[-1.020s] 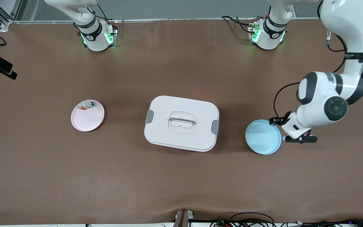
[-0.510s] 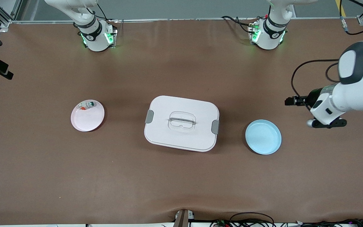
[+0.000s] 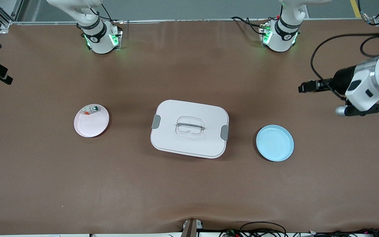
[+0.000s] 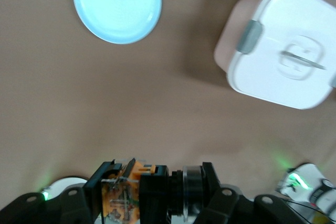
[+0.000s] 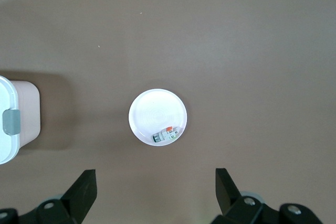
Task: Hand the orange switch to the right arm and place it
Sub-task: 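Lift the orange switch with the left gripper and carry it toward the box, then hold the switch up while the right gripper reaches toward it, then close the right gripper on the orange switch beside the left gripper, then open the left gripper and withdraw it while the right gripper pulls away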
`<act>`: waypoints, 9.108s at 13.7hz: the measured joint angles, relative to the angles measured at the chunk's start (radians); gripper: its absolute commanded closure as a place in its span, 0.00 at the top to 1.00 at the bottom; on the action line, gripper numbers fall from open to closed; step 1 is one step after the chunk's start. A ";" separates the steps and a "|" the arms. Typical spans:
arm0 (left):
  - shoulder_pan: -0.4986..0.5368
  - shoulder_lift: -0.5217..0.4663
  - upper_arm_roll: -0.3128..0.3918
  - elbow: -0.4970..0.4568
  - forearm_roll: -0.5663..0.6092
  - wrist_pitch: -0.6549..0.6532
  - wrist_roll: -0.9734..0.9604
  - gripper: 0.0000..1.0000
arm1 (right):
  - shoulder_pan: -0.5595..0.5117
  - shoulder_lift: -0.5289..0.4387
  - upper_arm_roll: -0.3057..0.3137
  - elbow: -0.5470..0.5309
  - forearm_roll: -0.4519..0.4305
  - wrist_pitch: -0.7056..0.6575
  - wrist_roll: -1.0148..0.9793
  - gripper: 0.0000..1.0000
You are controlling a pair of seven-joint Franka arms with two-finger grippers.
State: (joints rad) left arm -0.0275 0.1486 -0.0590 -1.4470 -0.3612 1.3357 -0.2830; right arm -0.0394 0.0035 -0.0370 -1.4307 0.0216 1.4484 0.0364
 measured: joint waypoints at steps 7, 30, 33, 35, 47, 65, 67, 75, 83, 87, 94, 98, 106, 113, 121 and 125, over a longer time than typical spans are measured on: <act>-0.014 -0.057 -0.115 0.062 -0.210 0.000 -0.358 0.21 | -0.001 0.000 -0.001 0.000 0.000 0.005 0.000 1.00; -0.152 0.033 -0.350 0.078 -0.232 0.491 -1.424 0.22 | 0.155 -0.161 0.028 -0.209 0.436 0.343 0.329 1.00; -0.196 0.075 -0.351 0.078 -0.232 0.550 -1.513 0.22 | 0.239 -0.230 0.032 -0.306 0.490 0.464 0.435 1.00; -0.221 0.093 -0.351 0.079 -0.232 0.586 -1.560 0.23 | 0.314 -0.237 0.037 -0.340 0.497 0.552 0.527 1.00; -0.309 0.167 -0.351 0.079 -0.232 0.706 -1.644 0.25 | 0.477 -0.224 0.135 -0.431 0.549 0.671 0.702 1.00; -0.307 0.168 -0.346 0.079 -0.232 0.708 -1.644 0.25 | 0.584 -0.020 0.134 -0.257 0.423 0.681 0.824 1.00; -0.307 0.168 -0.346 0.079 -0.232 0.708 -1.644 0.25 | 0.590 -0.014 0.134 -0.254 0.419 0.681 0.824 1.00; -0.309 0.168 -0.346 0.079 -0.232 0.708 -1.644 0.25 | 0.613 0.048 0.134 -0.201 0.386 0.688 0.826 0.12; -0.311 0.169 -0.348 0.081 -0.234 0.705 -1.644 0.30 | 0.618 0.050 0.135 -0.188 0.386 0.687 0.838 0.00; -0.311 0.169 -0.348 0.081 -0.234 0.704 -1.644 0.57 | 0.618 0.050 0.135 -0.188 0.386 0.687 0.837 0.00; -0.301 0.169 -0.342 0.081 -0.237 0.709 -1.675 1.00 | 0.618 0.057 0.134 -0.185 0.386 0.687 0.876 0.00; -0.300 0.171 -0.341 0.081 -0.237 0.709 -1.686 1.00 | 0.618 0.060 0.133 -0.185 0.383 0.686 0.864 0.00; -0.291 0.171 -0.340 0.082 -0.237 0.710 -1.686 1.00 | 0.614 0.081 0.123 -0.185 0.334 0.652 0.636 0.00; -0.213 0.130 -0.340 0.097 -0.236 0.617 -1.617 1.00 | 0.567 0.089 0.110 -0.182 0.265 0.517 0.315 0.00; -0.188 0.108 -0.340 0.099 -0.016 0.480 -1.564 1.00 | 0.435 0.078 0.105 -0.172 0.154 0.253 -0.165 0.00; -0.153 0.082 -0.340 0.100 0.054 0.366 -1.358 1.00 | 0.354 0.071 0.104 -0.172 0.131 0.202 -0.469 0.00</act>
State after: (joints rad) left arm -0.1803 0.2302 -0.3990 -1.3470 -0.3067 1.7021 -1.6407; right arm 0.3142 0.0749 0.0669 -1.6030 0.1526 1.6500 -0.4329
